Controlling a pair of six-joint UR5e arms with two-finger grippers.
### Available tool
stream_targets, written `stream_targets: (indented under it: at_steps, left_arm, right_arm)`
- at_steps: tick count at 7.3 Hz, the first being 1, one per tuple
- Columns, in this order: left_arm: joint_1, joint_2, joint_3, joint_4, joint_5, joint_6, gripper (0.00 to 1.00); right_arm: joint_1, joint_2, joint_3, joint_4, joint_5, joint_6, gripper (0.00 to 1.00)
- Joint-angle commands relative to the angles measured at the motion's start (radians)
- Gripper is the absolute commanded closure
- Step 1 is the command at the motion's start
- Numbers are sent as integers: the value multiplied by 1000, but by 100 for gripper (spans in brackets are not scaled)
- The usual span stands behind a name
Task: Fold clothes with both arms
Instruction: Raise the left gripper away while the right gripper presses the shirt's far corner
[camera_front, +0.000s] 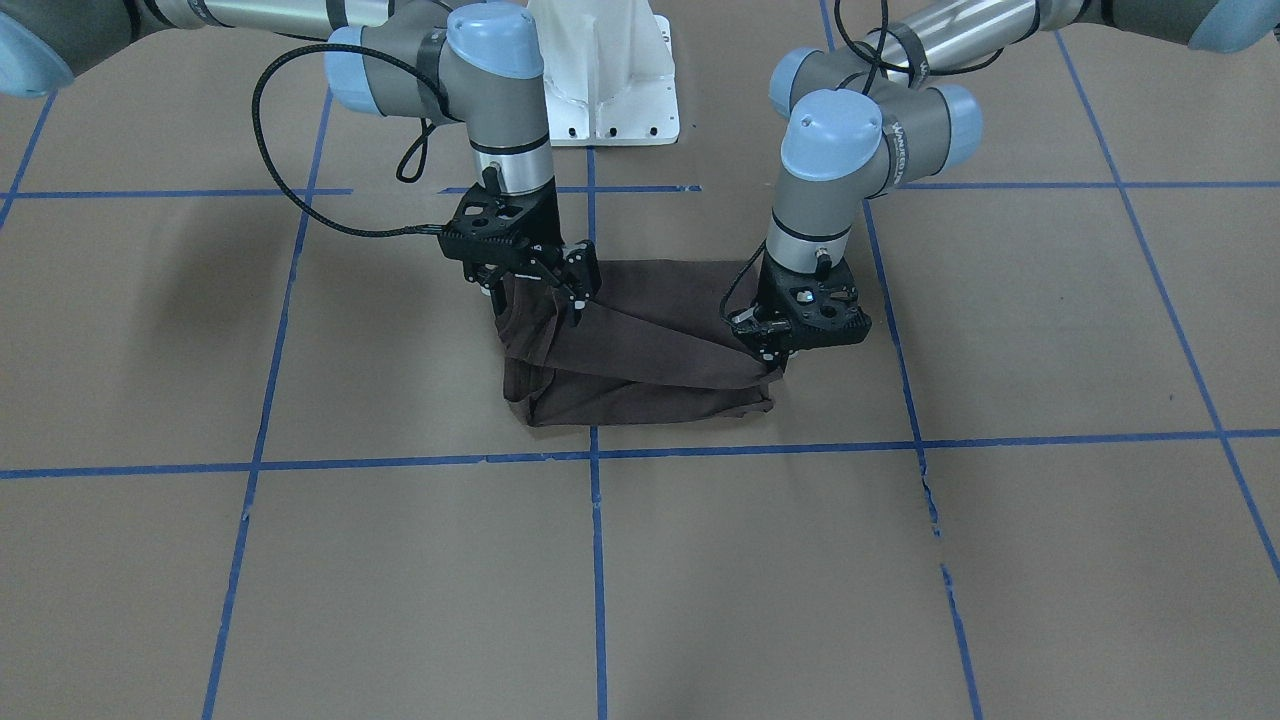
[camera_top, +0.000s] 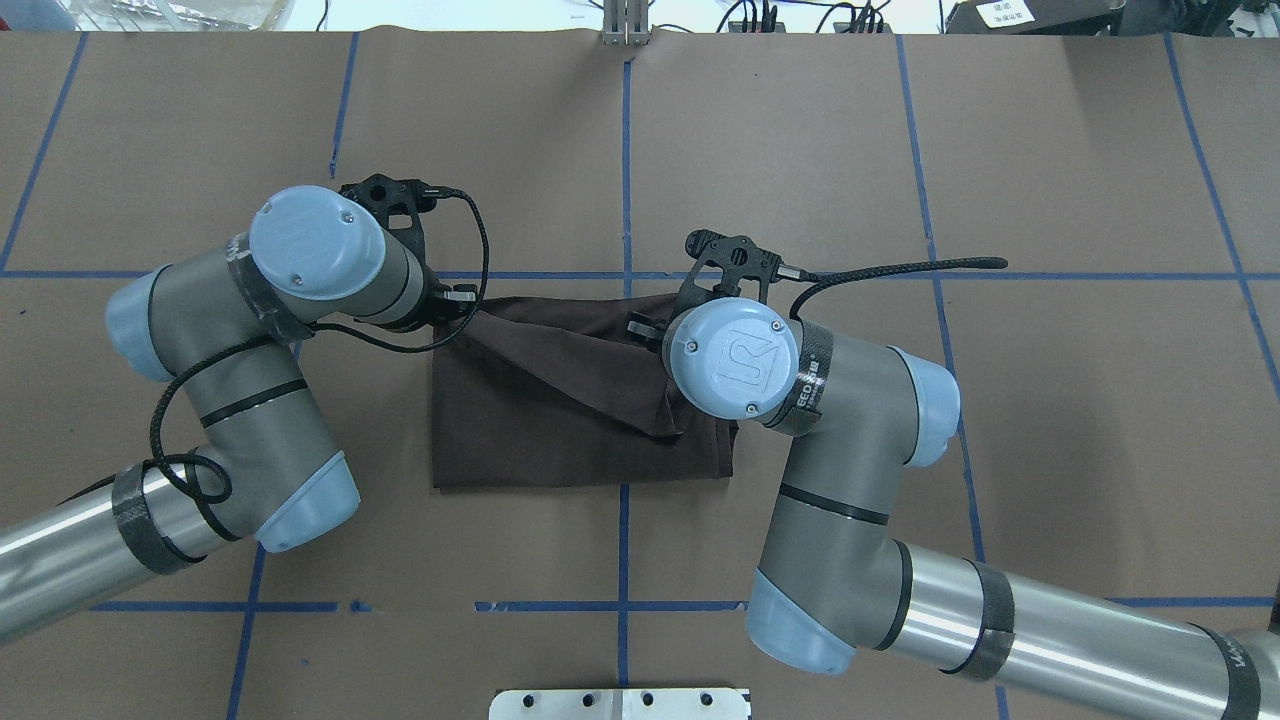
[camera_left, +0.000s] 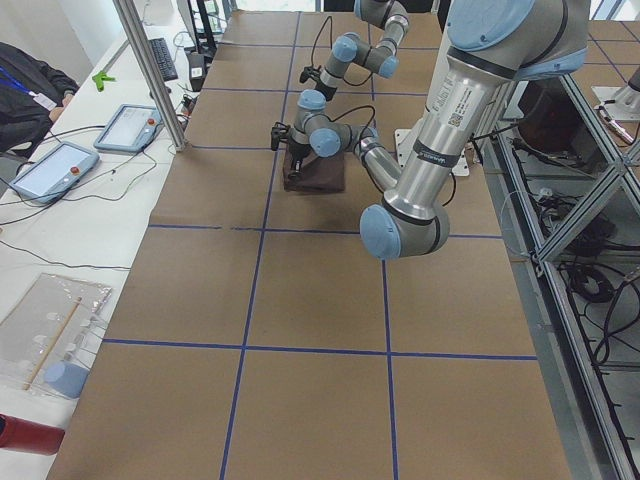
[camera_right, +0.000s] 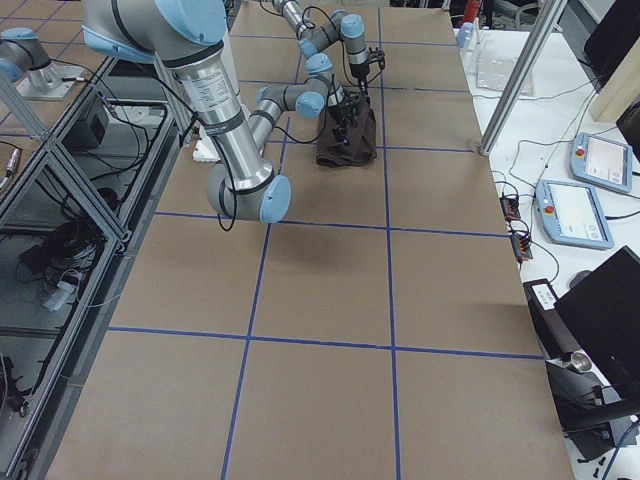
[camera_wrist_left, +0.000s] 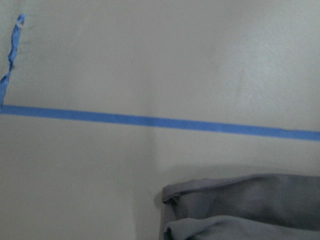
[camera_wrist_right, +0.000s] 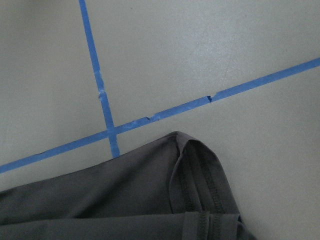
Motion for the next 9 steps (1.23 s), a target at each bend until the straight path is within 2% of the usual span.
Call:
stream_targets:
  at_steps: [1,2,3,5,6,7,9]
  left_arm:
    - [-83,8,-5,-3,-55,207,0]
    - [-131,30,-27,-5,-121,295,0]
    - [-131,66,-68,-5,-121,297,0]
    - [-131,79,-85,-5,-121,288,0]
    - [-131,81,-90,-5,-121,286,0]
    - [-131,84,-90,-5,-121,285,0]
    - [-131,85,-90,-5,-121,283,0]
  right_arm:
    - [-21,21,-9,-5,-10,-48,0]
    - [-33,24,-24,-9,-12,-78,0]
    - [-42,29,-48,-11,-14,-114,0]
    - [-104,15,-59,-22,-90,-151,2]
    - [-114,15,-64,-22,-90,-150,25]
    - [-122,15,-64,-22,-90,-151,62]
    - [-131,7,-63,-23,-92,-151,63]
